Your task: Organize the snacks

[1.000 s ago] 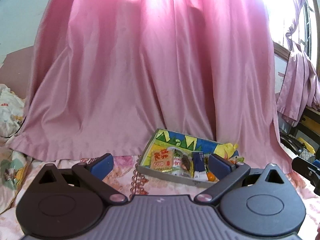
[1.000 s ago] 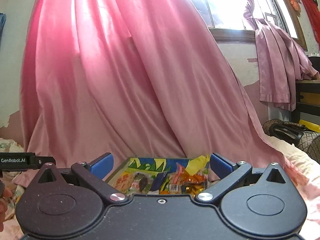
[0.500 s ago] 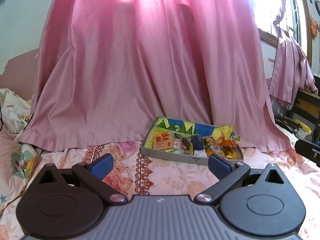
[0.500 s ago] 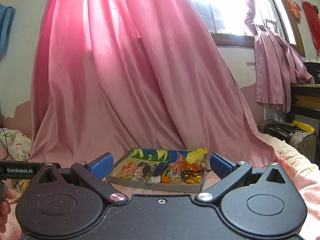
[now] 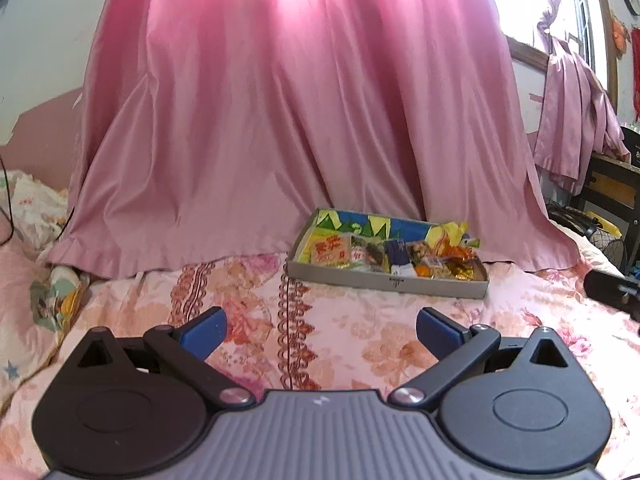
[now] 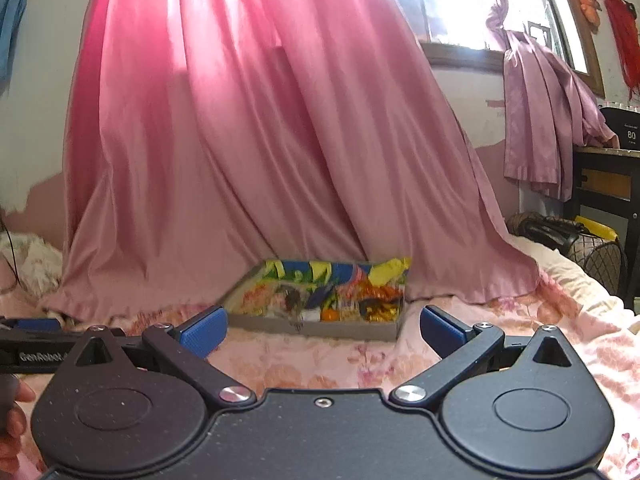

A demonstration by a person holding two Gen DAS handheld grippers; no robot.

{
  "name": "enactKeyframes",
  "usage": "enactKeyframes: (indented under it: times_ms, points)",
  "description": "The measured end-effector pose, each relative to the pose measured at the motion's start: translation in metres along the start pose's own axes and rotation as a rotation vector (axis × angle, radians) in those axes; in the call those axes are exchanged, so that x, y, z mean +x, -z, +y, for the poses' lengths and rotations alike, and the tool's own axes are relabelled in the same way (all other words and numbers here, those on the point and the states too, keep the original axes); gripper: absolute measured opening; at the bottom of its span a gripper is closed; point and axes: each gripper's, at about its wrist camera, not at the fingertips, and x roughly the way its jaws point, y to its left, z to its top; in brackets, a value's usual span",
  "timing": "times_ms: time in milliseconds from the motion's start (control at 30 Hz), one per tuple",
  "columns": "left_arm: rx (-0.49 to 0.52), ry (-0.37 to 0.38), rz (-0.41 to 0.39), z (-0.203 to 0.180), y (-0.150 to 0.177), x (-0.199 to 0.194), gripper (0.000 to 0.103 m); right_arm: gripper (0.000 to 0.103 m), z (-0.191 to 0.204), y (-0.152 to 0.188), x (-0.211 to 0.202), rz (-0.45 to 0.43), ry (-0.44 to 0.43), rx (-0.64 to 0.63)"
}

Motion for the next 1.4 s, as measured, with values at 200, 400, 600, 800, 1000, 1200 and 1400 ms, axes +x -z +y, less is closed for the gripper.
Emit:
enactKeyframes:
  times_ms: [200, 400, 600, 800, 1000, 1200, 1400]
  points:
    - [-0.008, -0.015, 0.023, 0.002, 0.013, 0.000, 0.103, 0.102, 0.011, 0.010, 0.004, 0.049, 0.008, -0.026]
    - [0.006, -0.022, 0.023, 0.001, 0.018, -0.002, 0.103, 0.102, 0.021, 0.017, 0.005, 0.070, 0.007, -0.061]
    - [-0.006, -0.026, 0.037, 0.004, 0.018, 0.001, 0.103, 0.102, 0.024, 0.021, 0.006, 0.089, 0.007, -0.068]
    - [-0.009, -0.031, 0.052, 0.005, 0.019, 0.004, 0.103, 0.102, 0.025, 0.022, 0.008, 0.097, 0.009, -0.072]
    - [-0.005, -0.035, 0.057, 0.005, 0.020, 0.003, 0.103, 0.102, 0.022, 0.023, 0.009, 0.104, 0.018, -0.064]
    - [-0.003, -0.036, 0.061, 0.005, 0.020, 0.004, 0.103, 0.102, 0.022, 0.023, 0.010, 0.109, 0.024, -0.059]
    - [-0.004, -0.035, 0.065, 0.006, 0.021, 0.004, 0.103, 0.102, 0.022, 0.023, 0.010, 0.116, 0.026, -0.063]
